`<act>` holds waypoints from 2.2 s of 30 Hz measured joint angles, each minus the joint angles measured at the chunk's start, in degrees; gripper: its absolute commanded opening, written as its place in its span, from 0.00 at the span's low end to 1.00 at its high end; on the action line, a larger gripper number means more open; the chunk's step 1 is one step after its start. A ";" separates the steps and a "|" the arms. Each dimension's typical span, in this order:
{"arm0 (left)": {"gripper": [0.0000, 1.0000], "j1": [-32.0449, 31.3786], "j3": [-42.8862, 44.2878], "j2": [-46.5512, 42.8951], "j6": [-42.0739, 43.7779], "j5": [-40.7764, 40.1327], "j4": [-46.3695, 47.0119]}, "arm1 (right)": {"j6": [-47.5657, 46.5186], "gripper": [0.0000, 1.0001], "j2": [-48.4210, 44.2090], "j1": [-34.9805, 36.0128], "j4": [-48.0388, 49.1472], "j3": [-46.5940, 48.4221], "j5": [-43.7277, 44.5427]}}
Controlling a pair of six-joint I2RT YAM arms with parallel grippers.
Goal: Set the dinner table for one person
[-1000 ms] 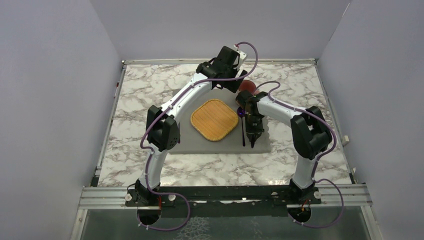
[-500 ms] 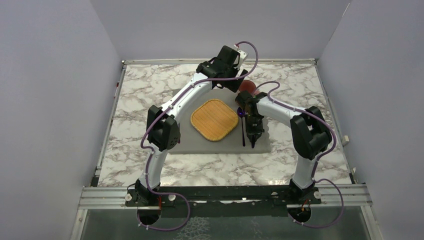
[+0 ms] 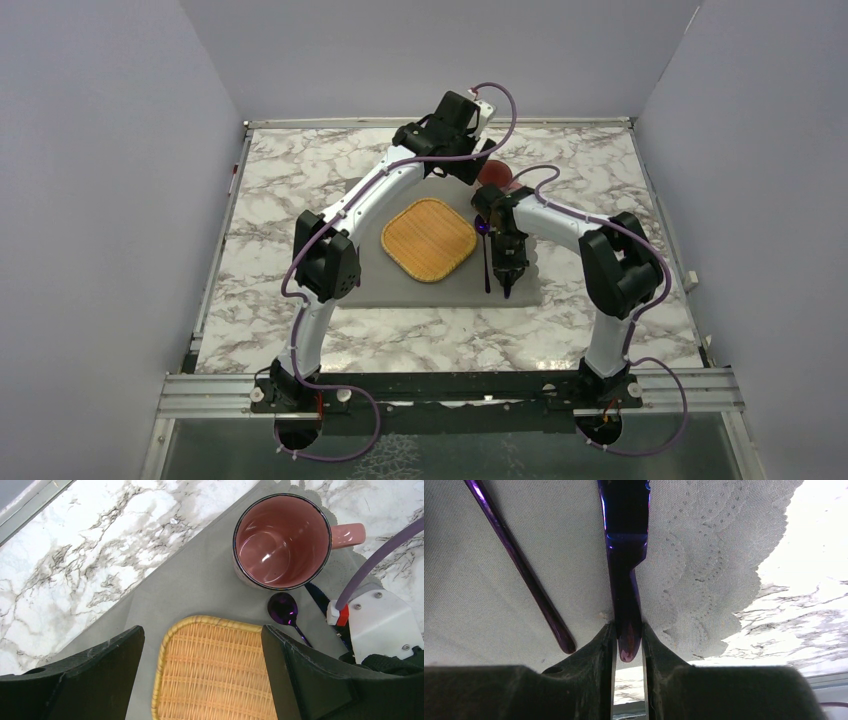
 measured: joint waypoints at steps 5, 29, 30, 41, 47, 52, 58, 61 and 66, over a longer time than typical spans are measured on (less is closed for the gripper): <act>0.90 0.00 0.00 0.00 0.00 0.09 0.00 | 0.00 0.38 0.00 0.00 0.22 -0.33 0.07; 0.90 0.00 0.00 0.00 -0.22 0.28 0.00 | 9.18 0.39 -17.86 0.39 -12.41 9.18 12.02; 0.90 0.00 0.00 0.00 -0.24 0.28 0.00 | 10.32 0.39 -18.93 0.39 -13.31 9.27 13.14; 0.91 2.32 4.31 -0.44 1.25 -1.22 0.02 | 19.61 0.39 -27.50 0.39 -17.92 8.46 21.64; 0.91 10.75 4.57 -3.13 2.60 -2.67 0.02 | 21.07 0.39 -27.21 0.39 -18.32 7.28 21.88; 0.91 18.69 2.82 -5.11 5.11 -4.87 -0.04 | 19.15 0.49 -27.28 0.39 -16.96 7.13 22.51; 0.91 25.31 -4.46 -10.16 6.60 -5.46 0.04 | 15.61 0.53 -27.28 0.39 -13.84 7.58 23.15; 0.91 26.32 -11.02 -14.53 6.43 -4.90 0.61 | 14.08 0.61 -26.86 0.39 -12.07 8.61 23.12; 0.92 27.65 -18.80 -19.39 5.81 -1.68 1.53 | 11.15 0.79 -23.98 0.39 -9.14 10.60 23.12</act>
